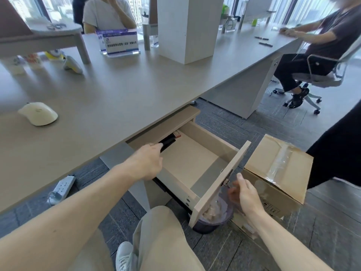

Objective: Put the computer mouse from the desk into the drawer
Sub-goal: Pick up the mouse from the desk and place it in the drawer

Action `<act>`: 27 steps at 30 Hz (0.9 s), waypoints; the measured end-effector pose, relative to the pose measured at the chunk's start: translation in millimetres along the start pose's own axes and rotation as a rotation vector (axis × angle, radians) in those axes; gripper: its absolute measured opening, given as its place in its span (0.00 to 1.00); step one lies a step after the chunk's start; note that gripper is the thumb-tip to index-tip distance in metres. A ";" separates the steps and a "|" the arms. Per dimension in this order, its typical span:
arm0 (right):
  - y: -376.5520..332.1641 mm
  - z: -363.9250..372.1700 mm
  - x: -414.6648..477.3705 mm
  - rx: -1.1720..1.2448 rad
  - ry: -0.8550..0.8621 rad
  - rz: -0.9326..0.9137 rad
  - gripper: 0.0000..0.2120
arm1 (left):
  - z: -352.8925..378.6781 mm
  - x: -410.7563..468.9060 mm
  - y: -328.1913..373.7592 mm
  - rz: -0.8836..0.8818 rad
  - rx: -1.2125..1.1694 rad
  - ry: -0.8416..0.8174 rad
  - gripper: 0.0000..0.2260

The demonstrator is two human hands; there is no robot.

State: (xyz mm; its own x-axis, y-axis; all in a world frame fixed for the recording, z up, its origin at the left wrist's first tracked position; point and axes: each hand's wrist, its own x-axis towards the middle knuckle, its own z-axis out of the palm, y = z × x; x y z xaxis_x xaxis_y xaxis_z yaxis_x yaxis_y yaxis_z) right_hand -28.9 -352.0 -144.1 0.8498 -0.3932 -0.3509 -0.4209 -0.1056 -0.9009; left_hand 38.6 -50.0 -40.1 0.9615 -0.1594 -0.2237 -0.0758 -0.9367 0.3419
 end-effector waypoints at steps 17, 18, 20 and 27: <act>-208.1 195.6 -98.1 -0.276 -0.353 -0.821 0.19 | -157.2 -137.0 -215.7 -0.283 -0.298 0.627 0.20; -215.6 219.6 -101.9 -0.290 -0.393 -0.840 0.19 | -159.9 -146.6 -232.5 -0.350 -0.257 0.614 0.22; -227.5 266.9 -109.3 -0.306 -0.477 -0.868 0.20 | -161.5 -162.3 -265.0 -0.462 -0.201 0.578 0.26; -237.1 409.0 -135.1 -0.465 -0.572 -0.997 0.29 | -138.9 -170.0 -334.2 -0.734 0.009 0.365 0.40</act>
State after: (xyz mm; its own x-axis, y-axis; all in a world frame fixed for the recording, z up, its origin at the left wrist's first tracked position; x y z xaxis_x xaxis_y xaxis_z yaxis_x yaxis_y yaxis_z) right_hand 85.8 99.7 12.5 0.8309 0.4870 0.2693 0.5150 -0.4896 -0.7036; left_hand -62.8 333.4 10.4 0.7922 0.6056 -0.0761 0.6060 -0.7656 0.2158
